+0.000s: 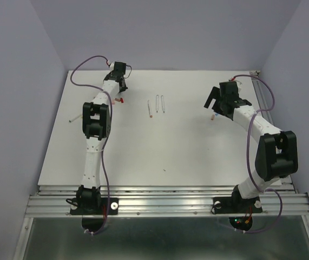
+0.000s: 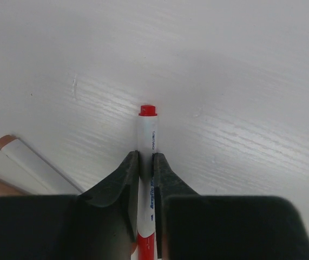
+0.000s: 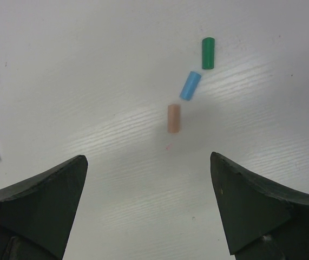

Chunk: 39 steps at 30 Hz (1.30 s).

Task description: Open the pen caps

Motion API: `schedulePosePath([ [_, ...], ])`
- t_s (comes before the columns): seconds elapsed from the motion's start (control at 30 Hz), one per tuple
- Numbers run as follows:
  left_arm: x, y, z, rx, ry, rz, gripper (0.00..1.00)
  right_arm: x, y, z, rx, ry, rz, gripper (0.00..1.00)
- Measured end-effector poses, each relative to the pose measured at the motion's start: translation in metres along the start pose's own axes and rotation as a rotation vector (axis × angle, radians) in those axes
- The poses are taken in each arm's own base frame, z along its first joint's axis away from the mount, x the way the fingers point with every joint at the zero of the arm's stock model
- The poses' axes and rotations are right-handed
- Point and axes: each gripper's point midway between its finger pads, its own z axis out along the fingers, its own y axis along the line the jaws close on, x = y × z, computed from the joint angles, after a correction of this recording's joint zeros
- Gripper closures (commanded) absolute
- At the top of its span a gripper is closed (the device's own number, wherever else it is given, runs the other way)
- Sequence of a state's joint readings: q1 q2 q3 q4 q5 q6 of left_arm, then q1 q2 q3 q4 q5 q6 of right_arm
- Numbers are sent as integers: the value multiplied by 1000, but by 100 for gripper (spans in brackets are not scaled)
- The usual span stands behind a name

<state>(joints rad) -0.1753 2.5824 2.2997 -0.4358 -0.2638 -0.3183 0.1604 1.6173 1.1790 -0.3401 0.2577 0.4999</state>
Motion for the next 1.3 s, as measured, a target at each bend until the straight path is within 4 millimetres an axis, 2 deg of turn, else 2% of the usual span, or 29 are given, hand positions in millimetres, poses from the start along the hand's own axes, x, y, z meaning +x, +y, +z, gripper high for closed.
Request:
schedulePosePath([
  [0.03, 0, -1, 0, -2, -1, 0, 100, 0, 1, 0, -3, 2, 2, 0],
  [0.33, 5, -12, -4, 3, -2, 18, 100, 0, 4, -2, -20, 6, 6, 0],
  [0.43, 8, -27, -12, 37, 6, 29, 100, -3, 11, -10, -70, 3, -1, 0],
  [0.5, 12, -45, -28, 80, 12, 43, 100, -5, 19, -21, -136, -7, -11, 0],
  [0.53, 15, -53, -37, 97, 14, 49, 100, -6, 23, -27, -171, -17, -18, 0],
  [0.6, 18, -72, -70, 145, 3, 59, 100, -4, 33, -47, -267, -24, -33, 0],
  [0.67, 11, -93, -120, 213, -48, 45, 100, -5, 49, -67, -391, -33, -43, 0],
  [0.7, 7, -98, -138, 231, -68, 37, 100, -3, 58, -79, -461, -37, -53, 0],
  [0.77, -7, -112, -193, 290, -143, 1, 100, 3, 69, -94, -559, -35, -70, 0],
  [0.8, -15, -118, -216, 319, -180, -24, 100, 8, 74, -103, -610, -32, -82, 0],
  [0.83, -23, -127, -252, 372, -230, -69, 100, 17, 83, -115, -675, -20, -101, 0],
  [0.9, -24, -129, -301, 439, -272, -139, 100, 32, 99, -134, -787, -1, -144, 0],
  [0.97, -17, -127, -332, 498, -296, -212, 100, 53, 122, -158, -910, 30, -206, 0],
  [1.03, 4, -122, -352, 536, -277, -270, 100, 72, 145, -184, -1028, 54, -271, 0],
  [1.13, 41, -121, -358, 542, -222, -330, 100, 92, 166, -216, -1149, 74, -333, 0],
  [1.23, 79, -124, -357, 512, -178, -358, 100, 97, 174, -231, -1201, 66, -351, 0],
  [1.3, 95, -129, -363, 501, -164, -366, 100, 99, 177, -235, -1208, 61, -354, 0],
])
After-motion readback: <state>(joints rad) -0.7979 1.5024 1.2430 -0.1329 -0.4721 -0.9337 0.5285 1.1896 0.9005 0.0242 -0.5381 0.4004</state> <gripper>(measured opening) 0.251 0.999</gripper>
